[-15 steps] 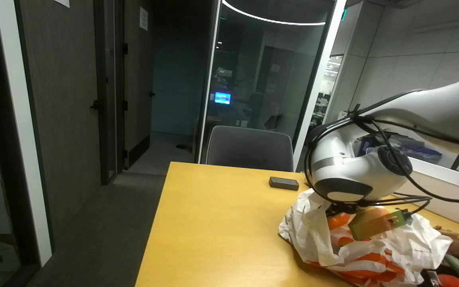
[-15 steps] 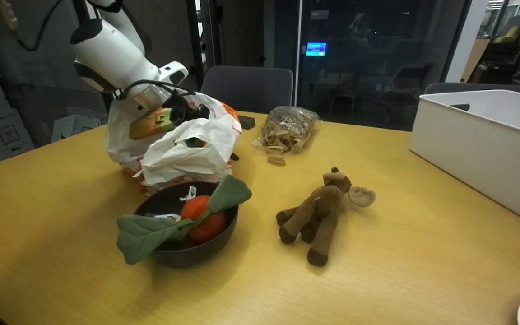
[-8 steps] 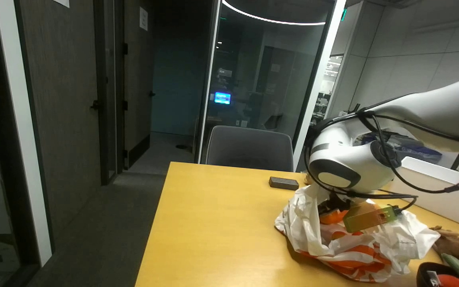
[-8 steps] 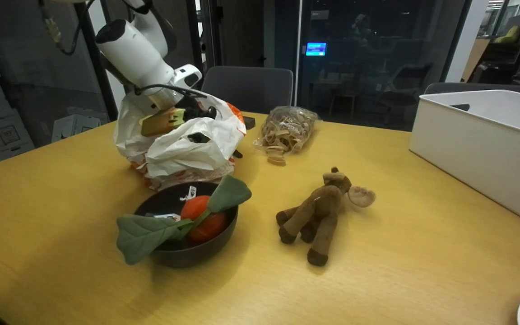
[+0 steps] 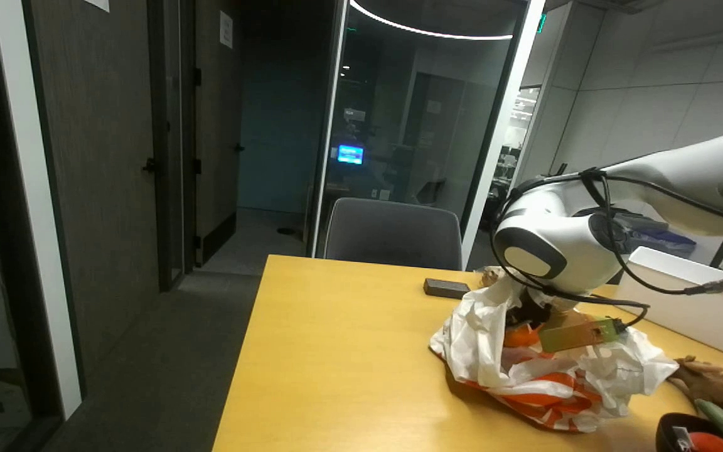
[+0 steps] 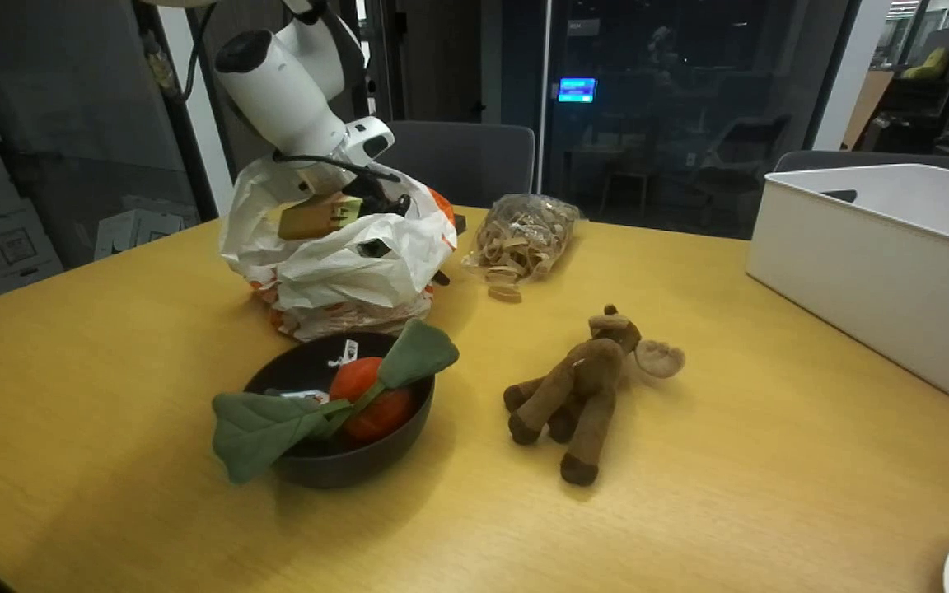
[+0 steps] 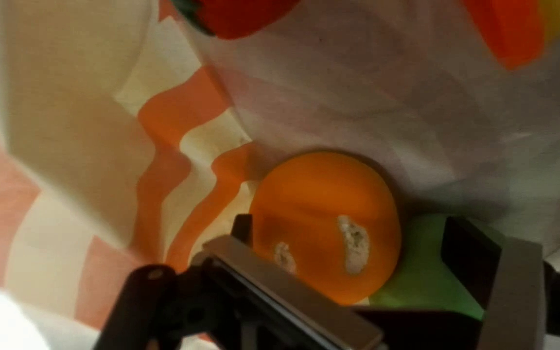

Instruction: Put the radish and orange in the black bowl and put the moose on the table.

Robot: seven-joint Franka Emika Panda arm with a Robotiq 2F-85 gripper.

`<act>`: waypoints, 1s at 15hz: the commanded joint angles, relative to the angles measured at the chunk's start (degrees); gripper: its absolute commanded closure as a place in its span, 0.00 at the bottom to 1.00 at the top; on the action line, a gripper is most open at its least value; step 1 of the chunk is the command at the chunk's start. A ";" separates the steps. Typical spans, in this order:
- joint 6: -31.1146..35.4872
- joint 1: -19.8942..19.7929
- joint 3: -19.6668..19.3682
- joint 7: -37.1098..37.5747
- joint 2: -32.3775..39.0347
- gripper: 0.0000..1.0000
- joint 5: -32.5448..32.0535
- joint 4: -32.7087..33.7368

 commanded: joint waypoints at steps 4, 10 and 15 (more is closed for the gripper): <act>6.00 -3.25 3.98 -7.18 5.47 0.00 2.26 7.82; 7.23 -4.40 5.90 -8.15 7.84 0.00 1.56 10.63; 7.56 -4.45 5.79 -7.83 8.64 0.42 1.19 12.04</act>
